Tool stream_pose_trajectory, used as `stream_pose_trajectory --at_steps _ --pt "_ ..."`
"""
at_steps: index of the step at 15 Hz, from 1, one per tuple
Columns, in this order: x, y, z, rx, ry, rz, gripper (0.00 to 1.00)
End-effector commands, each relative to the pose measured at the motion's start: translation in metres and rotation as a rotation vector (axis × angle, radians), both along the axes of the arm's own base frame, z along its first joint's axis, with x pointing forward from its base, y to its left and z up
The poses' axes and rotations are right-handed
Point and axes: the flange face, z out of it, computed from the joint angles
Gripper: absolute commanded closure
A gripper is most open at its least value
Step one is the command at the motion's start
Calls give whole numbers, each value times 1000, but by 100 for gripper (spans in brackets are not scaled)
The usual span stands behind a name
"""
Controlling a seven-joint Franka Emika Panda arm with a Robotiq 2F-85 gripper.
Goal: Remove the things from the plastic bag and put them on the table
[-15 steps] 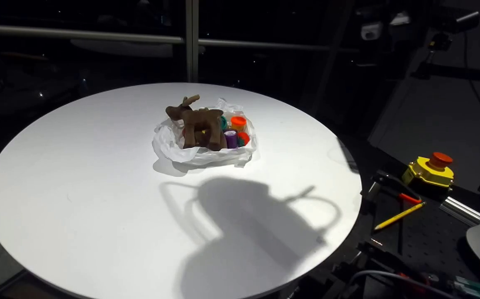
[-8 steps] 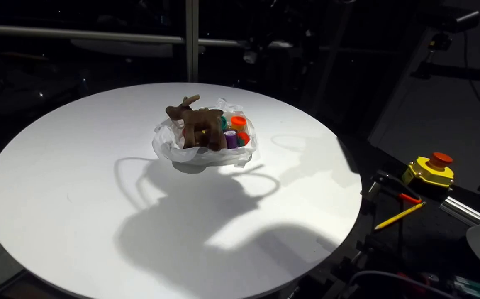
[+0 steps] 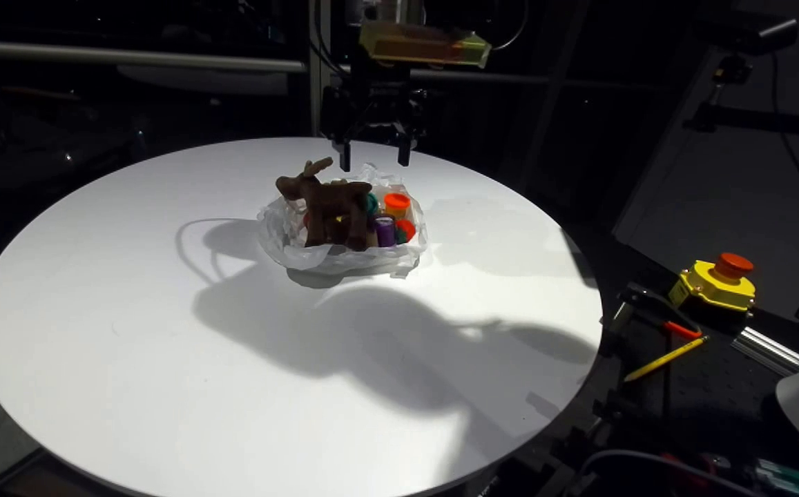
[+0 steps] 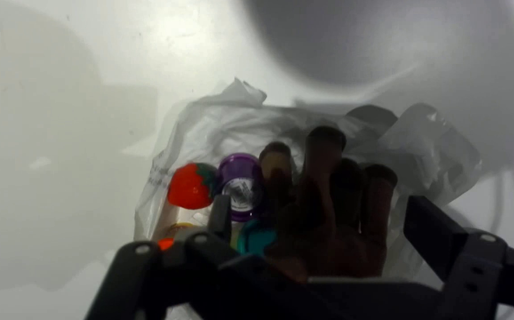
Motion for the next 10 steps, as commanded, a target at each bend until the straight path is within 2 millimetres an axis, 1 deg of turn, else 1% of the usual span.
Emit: stream_pose_trajectory --at_steps 1,3,6,7,8,9,10 --pt "58 -3 -26 -45 -29 -11 0" --pt "74 -1 -38 -32 -18 -15 0" --pt "89 -1 -55 -41 -5 -16 1" --pt "91 0 -58 -38 7 -15 25" --pt "93 0 -60 -38 17 -14 26" --pt "95 0 -63 -45 27 -14 30" --pt "96 -1 -66 -53 41 -13 38"
